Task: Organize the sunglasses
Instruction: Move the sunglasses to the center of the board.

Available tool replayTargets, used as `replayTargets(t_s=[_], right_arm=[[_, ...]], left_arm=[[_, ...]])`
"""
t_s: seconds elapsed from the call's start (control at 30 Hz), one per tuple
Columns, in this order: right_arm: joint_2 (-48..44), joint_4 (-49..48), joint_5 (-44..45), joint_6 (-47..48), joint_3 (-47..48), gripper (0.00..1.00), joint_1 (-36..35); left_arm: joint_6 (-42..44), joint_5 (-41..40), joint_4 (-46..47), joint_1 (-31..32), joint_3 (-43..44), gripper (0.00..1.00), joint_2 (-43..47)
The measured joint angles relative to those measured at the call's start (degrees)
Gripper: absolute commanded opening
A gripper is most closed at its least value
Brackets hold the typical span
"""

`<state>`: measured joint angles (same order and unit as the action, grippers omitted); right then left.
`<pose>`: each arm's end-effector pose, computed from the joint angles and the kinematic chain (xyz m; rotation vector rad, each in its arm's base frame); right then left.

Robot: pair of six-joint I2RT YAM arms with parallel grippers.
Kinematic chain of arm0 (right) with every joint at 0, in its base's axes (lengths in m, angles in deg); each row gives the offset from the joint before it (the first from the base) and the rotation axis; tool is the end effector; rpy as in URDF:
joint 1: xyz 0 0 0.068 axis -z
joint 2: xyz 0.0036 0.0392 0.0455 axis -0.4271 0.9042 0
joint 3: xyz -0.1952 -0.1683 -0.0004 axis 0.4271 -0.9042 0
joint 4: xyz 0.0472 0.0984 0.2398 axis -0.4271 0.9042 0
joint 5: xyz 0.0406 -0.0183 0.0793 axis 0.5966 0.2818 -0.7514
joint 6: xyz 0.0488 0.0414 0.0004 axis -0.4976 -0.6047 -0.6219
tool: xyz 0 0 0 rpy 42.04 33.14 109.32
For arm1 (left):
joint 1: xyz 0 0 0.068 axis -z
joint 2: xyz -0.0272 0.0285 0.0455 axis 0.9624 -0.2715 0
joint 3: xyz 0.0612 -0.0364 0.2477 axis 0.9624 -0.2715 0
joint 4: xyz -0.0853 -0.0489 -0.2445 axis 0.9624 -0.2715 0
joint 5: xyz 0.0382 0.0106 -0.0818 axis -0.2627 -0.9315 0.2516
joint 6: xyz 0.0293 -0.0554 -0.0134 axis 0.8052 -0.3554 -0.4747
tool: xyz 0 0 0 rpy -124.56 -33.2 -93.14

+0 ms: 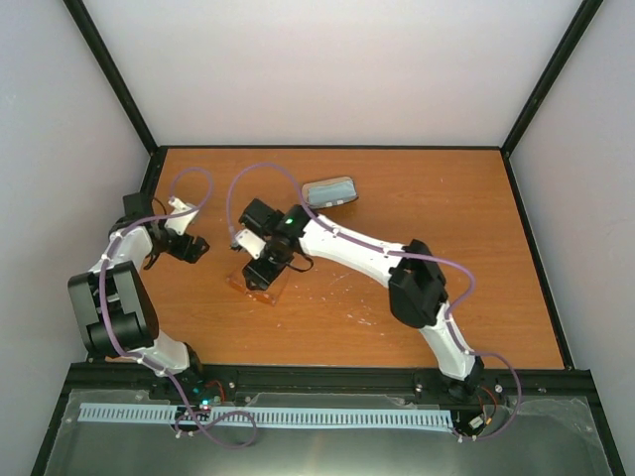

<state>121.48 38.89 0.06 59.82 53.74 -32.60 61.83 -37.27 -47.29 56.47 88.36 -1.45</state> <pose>0.2272 0.3932 0.2282 -1.4229 2.4687 0.7345 0.2906 0.0726 0.1699 0.6083 2.4909 -0.1892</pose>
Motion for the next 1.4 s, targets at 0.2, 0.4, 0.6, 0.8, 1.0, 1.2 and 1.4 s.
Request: replayTargets(t_s=[0.2, 0.4, 0.6, 0.8, 1.0, 1.2, 1.4], right_arm=[[8.96, 6.21, 2.75, 2.10, 9.55, 0.57, -3.50], [13.92, 9.14, 5.57, 2.32, 11.76, 0.53, -4.81], [17.90, 10.16, 7.17, 2.16, 16.31, 0.49, -4.66], [18.95, 10.54, 7.28, 1.75, 17.99, 0.49, -4.66], [18.69, 10.64, 8.46, 1.88, 12.55, 0.52, -4.68], [16.98, 11.69, 12.41, 1.79, 8.20, 0.36, -4.68], [14.23, 11.98, 17.38, 1.97, 3.21, 0.29, -4.48]], left_arm=[[-0.50, 5.55, -0.37, -7.15, 0.00, 0.91, 0.00], [-0.55, 8.44, -0.50, -10.38, 0.00, 0.91, 0.17], [-0.61, 10.67, -0.46, -10.51, -0.04, 0.90, 0.37], [-0.61, 11.50, -0.42, -10.67, -0.92, 0.90, 0.37], [-0.61, 12.00, -0.39, -10.67, -1.29, 0.90, 0.37], [-0.59, 12.09, -0.39, -10.71, -1.29, 0.90, 0.37], [-0.61, 12.52, -0.33, -10.71, -1.81, 0.90, 0.37]])
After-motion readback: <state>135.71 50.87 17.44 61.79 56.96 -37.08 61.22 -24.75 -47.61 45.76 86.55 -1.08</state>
